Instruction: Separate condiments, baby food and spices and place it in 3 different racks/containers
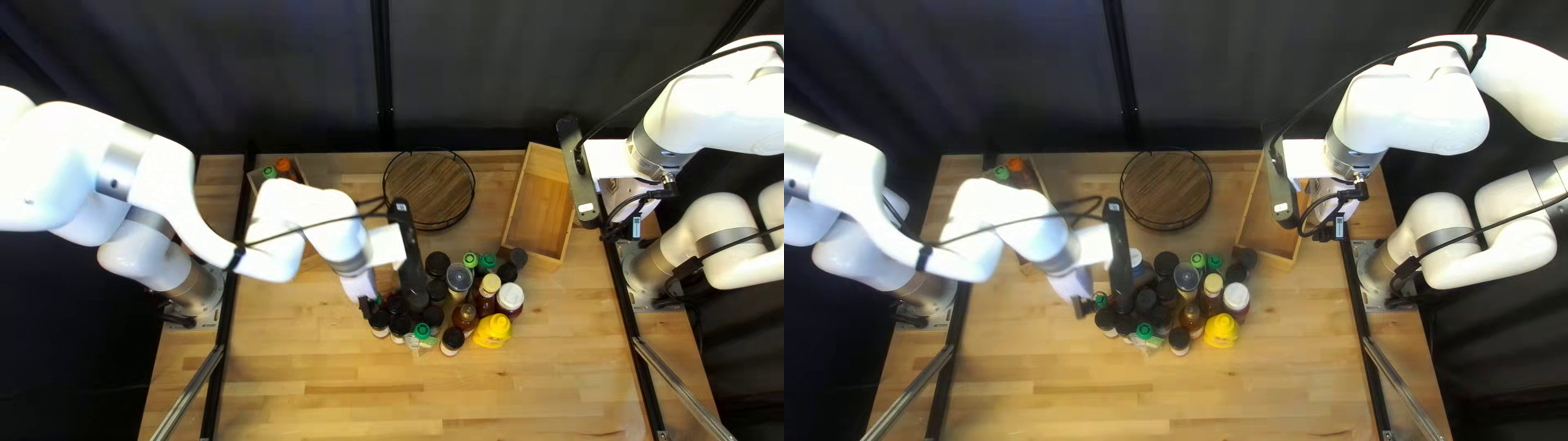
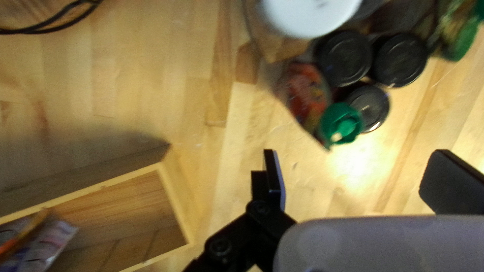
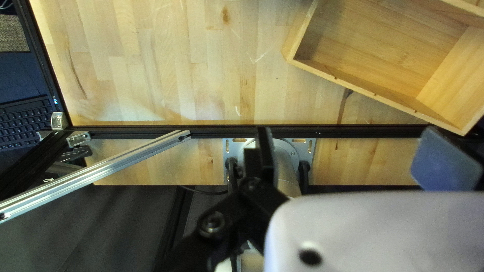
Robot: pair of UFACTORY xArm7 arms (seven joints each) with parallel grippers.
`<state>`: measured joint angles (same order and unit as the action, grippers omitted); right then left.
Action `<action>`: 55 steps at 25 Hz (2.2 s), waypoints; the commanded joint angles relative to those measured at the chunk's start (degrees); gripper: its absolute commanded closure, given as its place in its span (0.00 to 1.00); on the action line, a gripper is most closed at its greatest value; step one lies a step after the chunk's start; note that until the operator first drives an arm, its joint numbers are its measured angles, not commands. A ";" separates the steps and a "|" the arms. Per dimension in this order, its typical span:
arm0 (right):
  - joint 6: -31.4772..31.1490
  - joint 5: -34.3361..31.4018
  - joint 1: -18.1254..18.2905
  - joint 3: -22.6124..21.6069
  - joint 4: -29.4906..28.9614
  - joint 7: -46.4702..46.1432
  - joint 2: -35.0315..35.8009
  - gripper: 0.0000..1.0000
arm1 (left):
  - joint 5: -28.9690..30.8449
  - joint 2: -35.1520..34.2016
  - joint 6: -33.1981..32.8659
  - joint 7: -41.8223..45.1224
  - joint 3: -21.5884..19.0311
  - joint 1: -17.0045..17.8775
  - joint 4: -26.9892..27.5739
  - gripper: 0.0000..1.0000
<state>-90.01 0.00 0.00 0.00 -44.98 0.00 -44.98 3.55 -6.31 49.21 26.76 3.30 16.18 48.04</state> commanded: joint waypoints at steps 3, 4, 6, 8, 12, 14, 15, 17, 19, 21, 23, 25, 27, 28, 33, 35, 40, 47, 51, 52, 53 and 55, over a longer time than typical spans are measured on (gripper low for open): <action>0.00 0.00 0.00 0.00 0.00 0.00 0.00 0.00 | 1.56 2.25 -1.02 3.13 -0.24 -0.11 -0.60 0.00; 0.00 0.00 0.00 0.00 0.00 0.00 0.00 0.00 | 1.71 2.59 -1.44 3.47 -0.22 -0.16 -0.91 0.00; 0.00 0.00 0.00 0.00 0.00 0.00 0.00 0.00 | 2.02 2.78 -2.23 4.16 -0.20 -0.23 -1.81 0.00; 0.00 0.00 0.00 0.00 0.00 0.00 0.00 0.00 | 2.25 3.01 -2.86 4.41 -0.13 -0.33 -2.38 0.16; 0.00 0.00 0.00 0.00 0.00 0.00 0.00 0.00 | 2.04 3.51 -2.86 4.46 0.15 -0.59 -2.19 1.00; 0.00 0.00 0.00 0.00 0.00 0.00 0.00 0.00 | 2.02 3.21 -2.64 4.44 0.27 -0.71 -2.35 1.00; 0.00 0.00 0.00 0.00 0.00 0.00 0.00 0.00 | 1.99 3.04 -2.53 4.35 0.33 -0.76 -2.41 1.00; 0.00 0.00 0.00 0.00 0.00 0.00 0.00 0.00 | 2.07 2.26 -1.82 4.19 0.46 -0.89 -2.55 1.00; 0.00 0.00 0.00 0.00 0.00 0.00 0.00 0.00 | 2.13 0.21 0.40 3.78 0.69 -1.11 -2.65 1.00; 0.00 0.00 0.00 0.00 0.00 0.00 0.00 0.00 | 2.33 -1.80 2.39 3.58 0.85 -1.31 -3.00 1.00; 0.00 0.00 0.00 0.00 0.00 0.00 0.00 0.00 | 2.64 -4.82 5.46 3.43 1.01 -1.58 -3.46 1.00; 0.00 0.00 0.00 0.00 0.00 0.00 0.00 0.00 | 3.21 -9.13 9.83 3.31 1.29 -2.17 -4.30 1.00; 0.00 0.00 0.00 0.00 0.00 0.00 0.00 0.00 | 3.71 -12.07 12.72 3.20 1.50 -2.64 -5.03 1.00; 0.00 0.00 0.00 0.00 0.00 0.00 0.00 0.00 | 4.14 -14.81 14.67 2.61 1.92 -3.14 -6.15 1.00; 0.00 0.00 0.00 0.00 0.00 0.00 0.00 0.00 | 6.17 -23.01 20.80 0.73 4.01 -5.73 -9.80 1.00; 0.00 0.00 0.00 0.00 0.00 0.00 0.00 0.00 | 7.20 -25.42 22.22 0.19 4.76 -6.82 -11.13 1.00; 0.00 0.00 0.00 0.00 0.00 0.00 0.00 0.00 | 11.18 -31.93 23.13 -1.96 8.16 -11.03 -16.16 0.98; 0.00 0.00 0.00 0.00 0.00 0.00 0.00 0.00 | 16.50 -33.09 18.86 -5.99 14.77 -16.43 -20.83 0.98; 0.00 0.00 0.00 0.00 0.00 0.00 0.00 0.00 | 18.59 -31.33 16.00 -7.38 18.03 -18.62 -21.95 1.00; 0.00 0.00 0.00 0.00 0.00 0.00 0.00 0.00 | 18.93 -30.95 15.55 -7.51 18.51 -18.95 -22.06 1.00; 0.00 0.00 0.00 0.00 0.00 0.00 0.00 0.00 | 19.38 -30.35 14.85 -7.65 19.22 -19.45 -22.23 1.00; 0.00 0.00 0.00 0.00 0.00 0.00 0.00 0.00 | 19.85 -29.55 14.15 -7.69 19.96 -19.99 -22.31 1.00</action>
<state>-90.01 0.00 0.00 0.00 -44.98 0.00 -44.98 22.76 -36.77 64.25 19.24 22.30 -3.09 25.93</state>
